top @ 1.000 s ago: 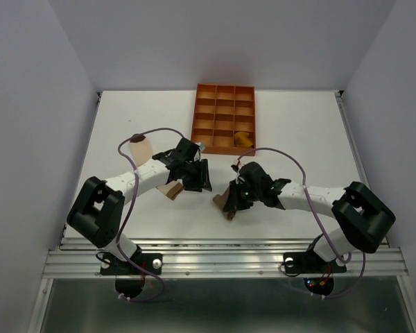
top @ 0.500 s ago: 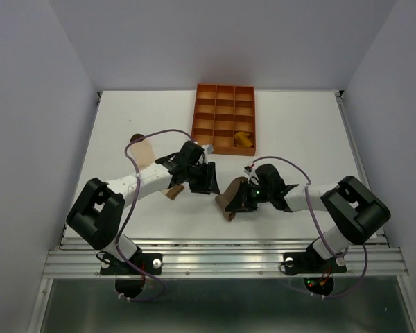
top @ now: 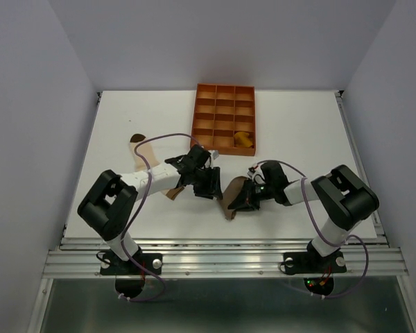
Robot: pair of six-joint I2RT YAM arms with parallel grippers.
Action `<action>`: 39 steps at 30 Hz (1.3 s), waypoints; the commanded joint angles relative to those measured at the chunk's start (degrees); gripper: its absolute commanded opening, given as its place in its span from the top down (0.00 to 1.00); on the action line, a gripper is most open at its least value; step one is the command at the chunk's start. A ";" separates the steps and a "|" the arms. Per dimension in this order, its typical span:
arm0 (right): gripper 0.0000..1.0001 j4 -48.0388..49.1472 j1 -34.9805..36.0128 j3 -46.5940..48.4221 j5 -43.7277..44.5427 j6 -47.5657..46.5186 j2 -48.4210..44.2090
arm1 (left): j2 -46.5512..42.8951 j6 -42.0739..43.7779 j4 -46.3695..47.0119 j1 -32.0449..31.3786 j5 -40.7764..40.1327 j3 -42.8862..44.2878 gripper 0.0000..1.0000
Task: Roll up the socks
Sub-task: Roll the sock at the center of the board.
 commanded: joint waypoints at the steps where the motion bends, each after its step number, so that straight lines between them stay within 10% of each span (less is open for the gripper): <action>1: 0.99 -6.70 -0.50 2.86 0.90 -1.83 2.97 | 0.98 0.83 2.06 -0.43 1.13 2.73 0.48; 13: 0.96 -21.03 -0.50 12.00 6.52 -8.60 4.12 | 4.15 1.89 1.89 -0.51 0.00 2.82 0.48; 21: 0.80 -25.62 -0.50 15.61 9.43 -12.37 2.90 | 8.01 0.13 -1.46 -0.78 -6.77 5.10 0.56; 29: 0.42 -30.18 0.20 20.00 13.02 -24.23 -5.09 | 10.57 -1.10 -5.41 -1.22 -11.87 7.83 0.64; 39: 0.35 -30.98 14.17 20.80 28.49 -43.92 -17.14 | 11.53 1.62 -5.15 -1.13 -10.38 9.15 0.65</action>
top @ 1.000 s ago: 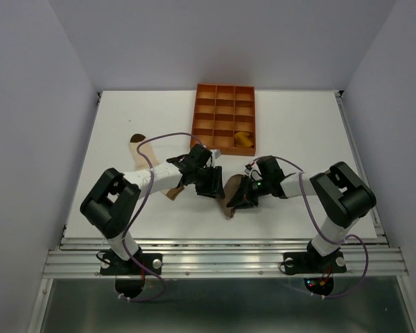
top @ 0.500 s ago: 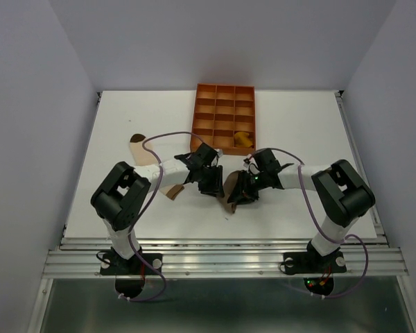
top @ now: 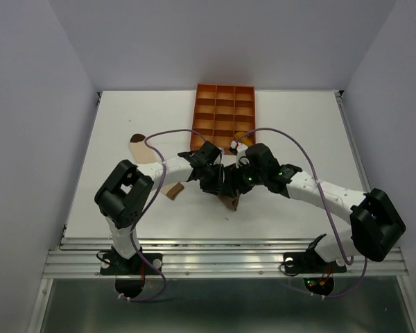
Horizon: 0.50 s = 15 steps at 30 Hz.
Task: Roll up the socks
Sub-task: Roll the sock at the center of the board.
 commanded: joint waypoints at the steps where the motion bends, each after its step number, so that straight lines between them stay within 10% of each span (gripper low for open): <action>1: 0.35 0.60 5.98 -0.03 8.86 -9.96 -2.81 | 2.16 3.44 -2.26 0.10 -4.15 0.62 0.65; 15: 0.37 -2.90 15.31 0.40 24.16 -14.63 3.16 | 1.89 4.58 -2.17 0.10 -4.33 0.54 0.66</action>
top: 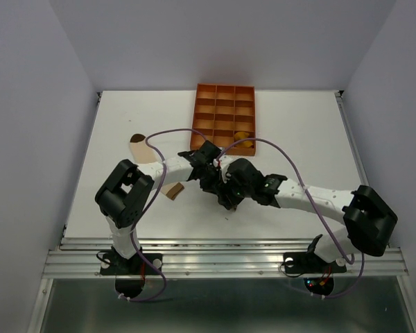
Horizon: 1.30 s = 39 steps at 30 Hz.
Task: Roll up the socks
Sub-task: Roll the sock at the center of the board.
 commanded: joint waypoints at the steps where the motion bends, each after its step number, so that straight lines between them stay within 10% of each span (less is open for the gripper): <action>1: 0.37 -2.54 2.76 0.36 7.04 -2.26 2.38 | 1.63 2.70 -2.20 0.16 -4.55 0.30 0.66; 22: 0.40 -4.99 6.72 0.45 12.74 -0.85 9.23 | 2.51 2.97 -2.81 0.78 -3.67 1.00 0.66; 39: 0.70 -7.37 11.55 1.59 23.91 2.66 15.82 | 1.11 3.15 -0.44 2.18 3.19 0.04 0.64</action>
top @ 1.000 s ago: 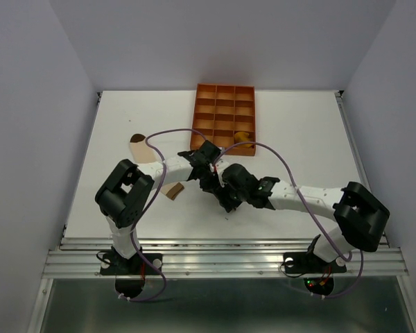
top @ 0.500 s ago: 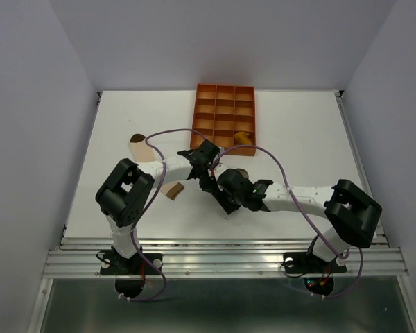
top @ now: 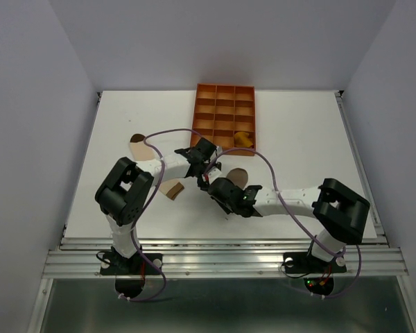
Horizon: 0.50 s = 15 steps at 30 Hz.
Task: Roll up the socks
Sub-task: Roll the sock at the center of the board.
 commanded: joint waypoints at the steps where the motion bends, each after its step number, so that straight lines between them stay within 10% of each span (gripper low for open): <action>1: 0.77 -5.60 1.50 0.21 -0.89 1.72 4.13 | -0.14 2.16 0.15 -0.24 -1.51 -0.31 0.63; 4: 0.99 -6.48 1.50 1.00 -2.73 4.09 2.74 | -1.54 1.64 0.06 0.02 -2.38 -0.23 0.59; 15: 0.99 -10.17 -1.31 4.87 -19.77 10.07 -0.34 | -4.71 -1.09 1.64 4.49 -6.26 0.39 0.53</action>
